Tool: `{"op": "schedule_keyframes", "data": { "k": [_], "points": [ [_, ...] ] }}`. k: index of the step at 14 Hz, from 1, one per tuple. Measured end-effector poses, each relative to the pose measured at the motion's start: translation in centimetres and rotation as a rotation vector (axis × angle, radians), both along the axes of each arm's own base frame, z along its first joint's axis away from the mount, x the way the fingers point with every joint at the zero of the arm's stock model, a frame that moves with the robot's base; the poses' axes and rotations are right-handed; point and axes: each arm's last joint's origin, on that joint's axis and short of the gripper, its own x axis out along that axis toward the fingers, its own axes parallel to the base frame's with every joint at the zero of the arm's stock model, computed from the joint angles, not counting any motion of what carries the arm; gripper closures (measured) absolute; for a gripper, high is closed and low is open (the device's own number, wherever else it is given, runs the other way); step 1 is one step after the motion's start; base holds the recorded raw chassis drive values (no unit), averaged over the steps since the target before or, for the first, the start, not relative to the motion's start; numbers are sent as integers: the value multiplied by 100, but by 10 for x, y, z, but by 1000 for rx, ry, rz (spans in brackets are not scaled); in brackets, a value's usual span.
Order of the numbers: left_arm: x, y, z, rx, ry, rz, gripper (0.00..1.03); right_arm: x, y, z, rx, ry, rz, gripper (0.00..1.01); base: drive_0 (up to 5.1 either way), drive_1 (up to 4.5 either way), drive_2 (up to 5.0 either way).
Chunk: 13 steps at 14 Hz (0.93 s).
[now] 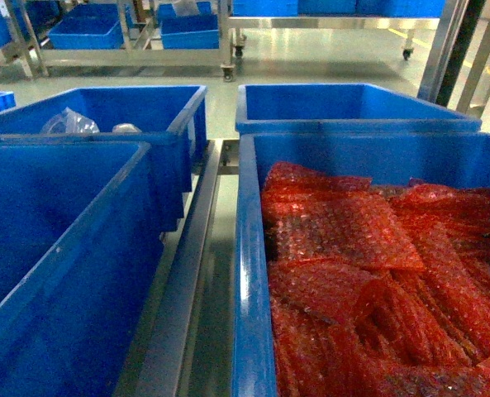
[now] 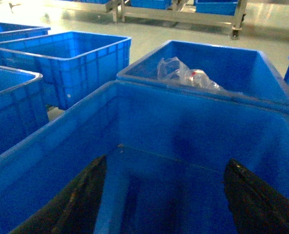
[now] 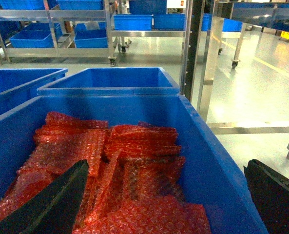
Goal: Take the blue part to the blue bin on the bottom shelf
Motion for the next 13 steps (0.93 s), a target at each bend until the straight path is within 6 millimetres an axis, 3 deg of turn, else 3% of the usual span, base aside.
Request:
{"op": "schedule_keyframes", "data": {
  "k": [2, 5, 7, 9, 10, 13],
  "points": [
    [-2, -1, 6, -17, -47, -8, 6, 0, 0, 0, 0, 1, 0, 3, 0, 0, 0],
    [-17, 7, -4, 11, -135, -352, 42, 0, 0, 0, 0, 1, 0, 3, 0, 0, 0],
    [-26, 19, -11, 19, -126, -354, 69, 0, 0, 0, 0, 1, -1, 3, 0, 0, 0],
    [-35, 18, -15, 20, -130, -371, 97, 0, 0, 0, 0, 1, -1, 3, 0, 0, 0],
    [-39, 18, -17, 21, -127, -370, 101, 0, 0, 0, 0, 1, 0, 3, 0, 0, 0],
    [-48, 18, -26, 25, -138, -370, 101, 0, 0, 0, 0, 1, 0, 3, 0, 0, 0]
  ]
}}
